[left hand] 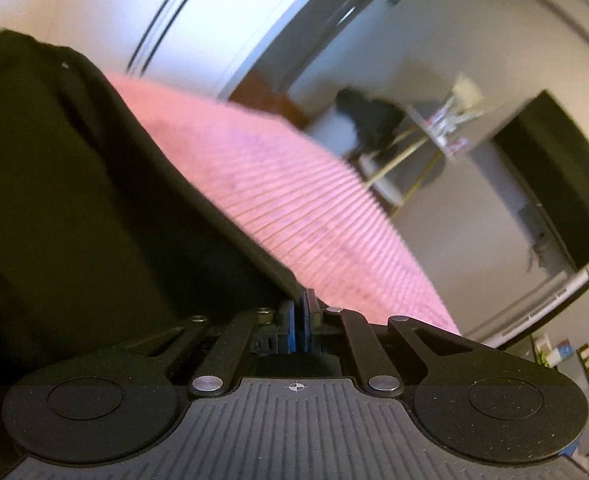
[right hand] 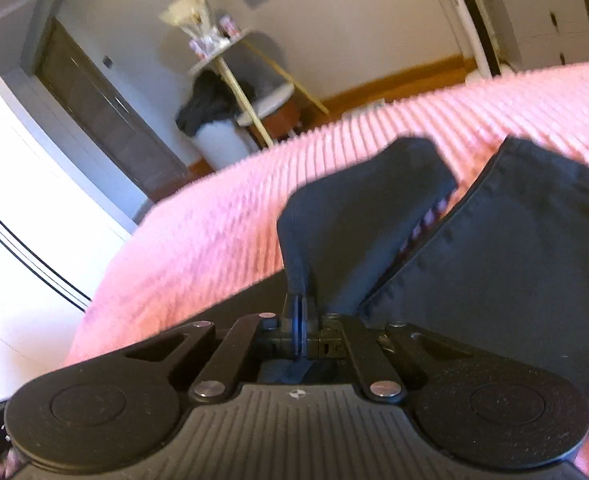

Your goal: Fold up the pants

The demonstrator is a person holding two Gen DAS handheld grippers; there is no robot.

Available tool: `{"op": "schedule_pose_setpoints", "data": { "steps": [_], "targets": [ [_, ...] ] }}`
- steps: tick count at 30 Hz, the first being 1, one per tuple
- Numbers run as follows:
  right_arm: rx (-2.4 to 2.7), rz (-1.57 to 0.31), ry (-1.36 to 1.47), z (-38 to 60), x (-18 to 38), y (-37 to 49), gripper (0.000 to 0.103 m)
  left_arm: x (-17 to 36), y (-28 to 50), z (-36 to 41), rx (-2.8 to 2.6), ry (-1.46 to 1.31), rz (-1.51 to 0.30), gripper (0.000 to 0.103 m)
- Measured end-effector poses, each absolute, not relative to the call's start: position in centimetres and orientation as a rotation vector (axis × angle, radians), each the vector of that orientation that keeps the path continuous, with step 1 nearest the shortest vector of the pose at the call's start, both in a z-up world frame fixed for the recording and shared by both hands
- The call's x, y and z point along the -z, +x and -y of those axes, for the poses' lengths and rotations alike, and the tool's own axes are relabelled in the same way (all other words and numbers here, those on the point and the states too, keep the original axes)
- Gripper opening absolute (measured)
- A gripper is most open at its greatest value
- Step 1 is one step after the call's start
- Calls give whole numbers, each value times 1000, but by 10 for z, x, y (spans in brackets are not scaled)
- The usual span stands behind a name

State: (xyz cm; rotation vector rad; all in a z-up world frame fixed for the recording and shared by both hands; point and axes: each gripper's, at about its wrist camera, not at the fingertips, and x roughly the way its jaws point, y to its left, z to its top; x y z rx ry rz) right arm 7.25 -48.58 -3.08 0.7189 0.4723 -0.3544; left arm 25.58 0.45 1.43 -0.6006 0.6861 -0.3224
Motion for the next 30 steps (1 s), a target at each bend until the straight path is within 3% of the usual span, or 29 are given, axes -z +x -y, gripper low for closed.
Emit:
{"op": "schedule_pose_setpoints", "data": {
  "steps": [7, 11, 13, 14, 15, 16, 17, 18, 21, 25, 27, 28, 29, 30],
  "targets": [
    [412, -430, 694, 486, 18, 18, 1, -23, 107, -16, 287, -556, -613, 6],
    [562, -485, 561, 499, 22, -10, 1, -1, 50, -17, 248, -496, -735, 15],
    [508, -518, 526, 499, 24, -15, 7, 7, 42, -30, 230, -522, -797, 17],
    [478, -524, 505, 496, 24, -16, 9, 7, 39, -37, 207, -512, -782, 26],
    [444, -532, 475, 490, 23, -15, 26, 2, 35, -45, 167, -490, -751, 35],
    [424, -537, 446, 485, 23, -13, 37, 0, 35, -51, 139, -484, -725, 54],
    [407, -544, 397, 476, 23, -8, 58, -7, 34, -61, 94, -498, -693, 68],
    [392, -549, 343, 467, 24, -3, 67, -12, 33, -72, 60, -528, -665, 73],
    [370, -577, 163, 442, 24, 17, 67, -24, 33, -104, -11, -582, -627, 83],
    [396, -628, -136, 410, 33, 62, 73, -29, 43, -154, -159, -645, -603, 87],
    [438, -719, -203, 410, 45, 89, 71, -29, 38, -172, -196, -707, -611, 88],
    [447, -765, -204, 414, 51, 99, 63, -27, 40, -183, -217, -737, -619, 88],
    [442, -801, -183, 421, 55, 107, 23, -25, 40, -190, -224, -755, -626, 88],
    [441, -805, -150, 426, 54, 109, 13, -24, 36, -204, -225, -778, -630, 87]
  ]
}}
